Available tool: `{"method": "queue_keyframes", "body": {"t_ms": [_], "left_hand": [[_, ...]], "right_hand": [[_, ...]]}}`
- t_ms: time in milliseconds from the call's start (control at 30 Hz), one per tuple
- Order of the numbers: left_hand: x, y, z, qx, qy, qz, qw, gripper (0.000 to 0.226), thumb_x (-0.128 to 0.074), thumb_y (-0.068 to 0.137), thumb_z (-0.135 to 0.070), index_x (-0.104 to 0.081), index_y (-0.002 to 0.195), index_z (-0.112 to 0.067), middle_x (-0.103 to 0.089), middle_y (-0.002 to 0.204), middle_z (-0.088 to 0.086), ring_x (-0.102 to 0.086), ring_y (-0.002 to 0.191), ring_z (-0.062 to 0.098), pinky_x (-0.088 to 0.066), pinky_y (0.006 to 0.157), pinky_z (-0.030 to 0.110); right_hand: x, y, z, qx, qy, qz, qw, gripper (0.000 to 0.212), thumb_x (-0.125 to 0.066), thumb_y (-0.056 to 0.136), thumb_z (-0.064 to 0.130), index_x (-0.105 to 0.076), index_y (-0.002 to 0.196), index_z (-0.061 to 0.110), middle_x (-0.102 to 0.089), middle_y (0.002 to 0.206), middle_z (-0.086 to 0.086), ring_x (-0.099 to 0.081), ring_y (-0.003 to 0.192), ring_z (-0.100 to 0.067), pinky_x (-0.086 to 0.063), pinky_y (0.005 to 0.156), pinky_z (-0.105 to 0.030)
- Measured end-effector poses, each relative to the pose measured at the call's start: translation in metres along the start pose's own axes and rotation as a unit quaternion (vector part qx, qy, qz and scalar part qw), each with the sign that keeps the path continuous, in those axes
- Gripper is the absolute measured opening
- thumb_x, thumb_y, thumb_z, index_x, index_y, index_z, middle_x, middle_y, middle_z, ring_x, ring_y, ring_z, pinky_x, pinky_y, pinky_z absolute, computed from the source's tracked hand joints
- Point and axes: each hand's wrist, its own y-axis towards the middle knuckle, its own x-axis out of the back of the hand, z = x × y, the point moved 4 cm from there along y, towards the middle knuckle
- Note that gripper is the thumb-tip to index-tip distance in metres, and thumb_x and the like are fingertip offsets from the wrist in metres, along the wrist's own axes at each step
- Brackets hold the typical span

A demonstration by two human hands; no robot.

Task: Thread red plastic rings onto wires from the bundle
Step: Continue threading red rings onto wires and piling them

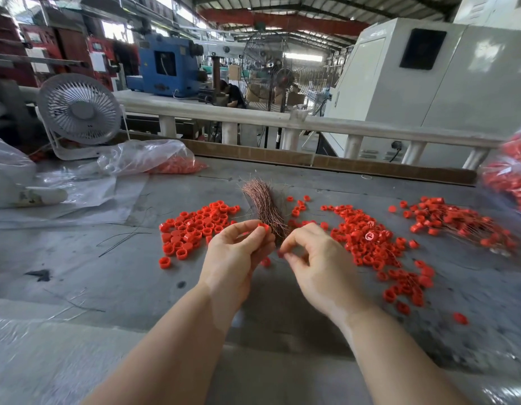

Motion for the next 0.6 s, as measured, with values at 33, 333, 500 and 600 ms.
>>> {"method": "queue_keyframes", "body": {"t_ms": [33, 333, 500, 600], "left_hand": [[0.001, 0.0, 0.0, -0.003, 0.003, -0.004, 1.0, 0.008, -0.054, 0.087, 0.005, -0.059, 0.088, -0.001, -0.065, 0.073, 0.01, -0.065, 0.055, 0.008, -0.055, 0.056, 0.017], [0.0, -0.001, 0.0, -0.006, 0.017, -0.006, 1.0, 0.008, -0.055, 0.087, 0.004, -0.061, 0.088, -0.002, -0.065, 0.075, 0.01, -0.065, 0.056, 0.008, -0.055, 0.056, 0.017], [0.0, -0.001, -0.001, -0.007, 0.018, -0.003, 1.0, 0.009, -0.055, 0.087, 0.004, -0.061, 0.086, -0.003, -0.064, 0.075, 0.01, -0.065, 0.056, 0.008, -0.055, 0.056, 0.017], [-0.001, -0.001, 0.0, -0.005, 0.018, 0.004, 1.0, 0.009, -0.055, 0.087, 0.004, -0.061, 0.087, -0.003, -0.064, 0.074, 0.009, -0.064, 0.055, 0.007, -0.055, 0.056, 0.017]], "right_hand": [[-0.002, -0.001, -0.001, 0.002, -0.044, 0.022, 0.999, 0.015, -0.063, 0.08, 0.009, -0.063, 0.077, 0.024, -0.053, 0.084, 0.01, -0.044, 0.065, -0.006, -0.029, 0.06, -0.019], [-0.004, -0.002, -0.002, -0.02, -0.062, 0.079, 0.995, 0.008, -0.066, 0.08, 0.016, -0.072, 0.083, 0.022, -0.059, 0.089, 0.008, -0.055, 0.086, -0.014, -0.045, 0.074, -0.03], [0.001, 0.001, -0.008, -0.052, -0.038, 0.013, 0.998, 0.017, -0.062, 0.081, 0.006, -0.072, 0.089, 0.017, -0.064, 0.093, 0.001, -0.058, 0.089, -0.019, -0.046, 0.081, -0.032], [0.0, 0.0, -0.018, -0.077, -0.092, 0.029, 0.992, 0.013, -0.064, 0.084, 0.015, -0.072, 0.093, 0.019, -0.064, 0.1, 0.001, -0.056, 0.098, -0.019, -0.042, 0.085, -0.028]]}}
